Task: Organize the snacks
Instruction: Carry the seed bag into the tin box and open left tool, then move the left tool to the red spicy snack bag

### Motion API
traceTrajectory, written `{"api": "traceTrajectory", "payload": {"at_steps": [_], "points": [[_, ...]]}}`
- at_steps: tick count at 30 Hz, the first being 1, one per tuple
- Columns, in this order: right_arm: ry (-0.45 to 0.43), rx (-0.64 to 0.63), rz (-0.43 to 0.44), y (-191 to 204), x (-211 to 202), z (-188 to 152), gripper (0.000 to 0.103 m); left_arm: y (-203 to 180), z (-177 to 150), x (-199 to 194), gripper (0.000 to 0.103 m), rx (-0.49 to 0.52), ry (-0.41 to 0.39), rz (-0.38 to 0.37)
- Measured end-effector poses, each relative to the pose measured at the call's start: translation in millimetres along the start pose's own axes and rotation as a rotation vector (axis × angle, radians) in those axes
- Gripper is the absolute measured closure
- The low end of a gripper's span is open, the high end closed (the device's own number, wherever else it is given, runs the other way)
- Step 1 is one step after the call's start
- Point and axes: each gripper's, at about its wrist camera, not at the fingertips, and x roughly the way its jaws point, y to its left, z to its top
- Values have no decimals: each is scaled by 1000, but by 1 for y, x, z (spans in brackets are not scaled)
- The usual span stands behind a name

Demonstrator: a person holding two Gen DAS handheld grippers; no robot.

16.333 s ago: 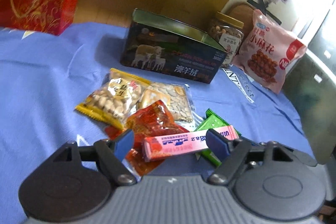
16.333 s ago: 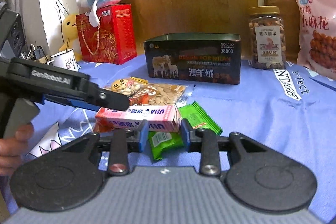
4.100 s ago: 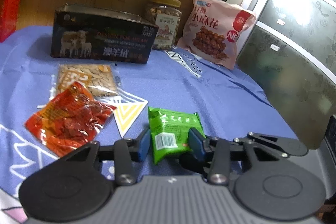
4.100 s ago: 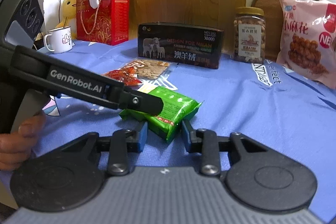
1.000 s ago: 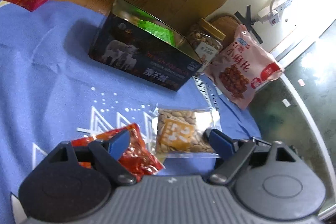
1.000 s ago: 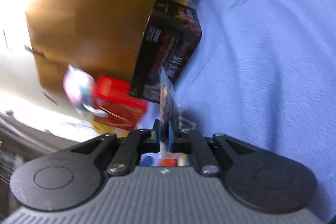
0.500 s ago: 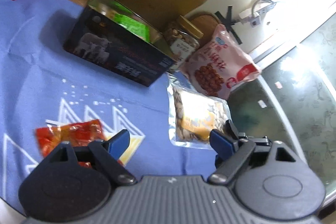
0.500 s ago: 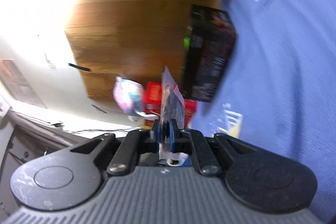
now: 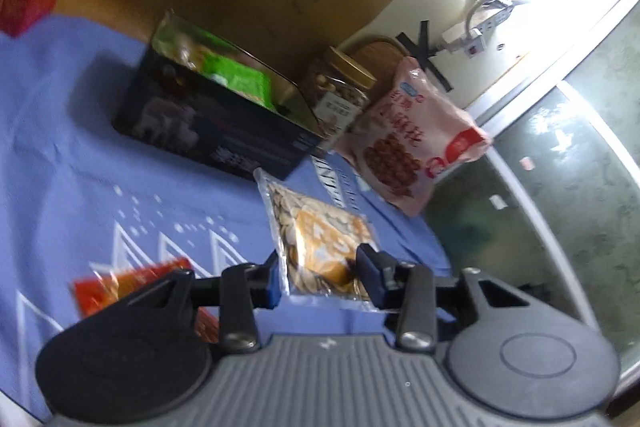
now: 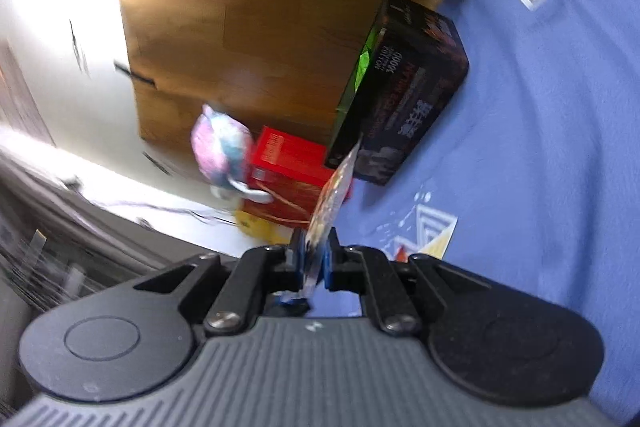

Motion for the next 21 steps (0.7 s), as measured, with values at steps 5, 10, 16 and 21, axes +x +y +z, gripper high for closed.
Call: {"api": "traceTrajectory", "payload": {"at_steps": [5,10,16,21], "points": [[-1,-239,-109,37,36,22,89,0,42,5,66,74,-35,60],[-7,-367,-186,57,94,68,86,9,98,24,62,106,-94,152],[-3,-582,-442,52,157,92,65,26,131,72,49,163,-71,429],[-114,-560,-372,32,106,80,66,28,113,44,49,162,-138,381]]}}
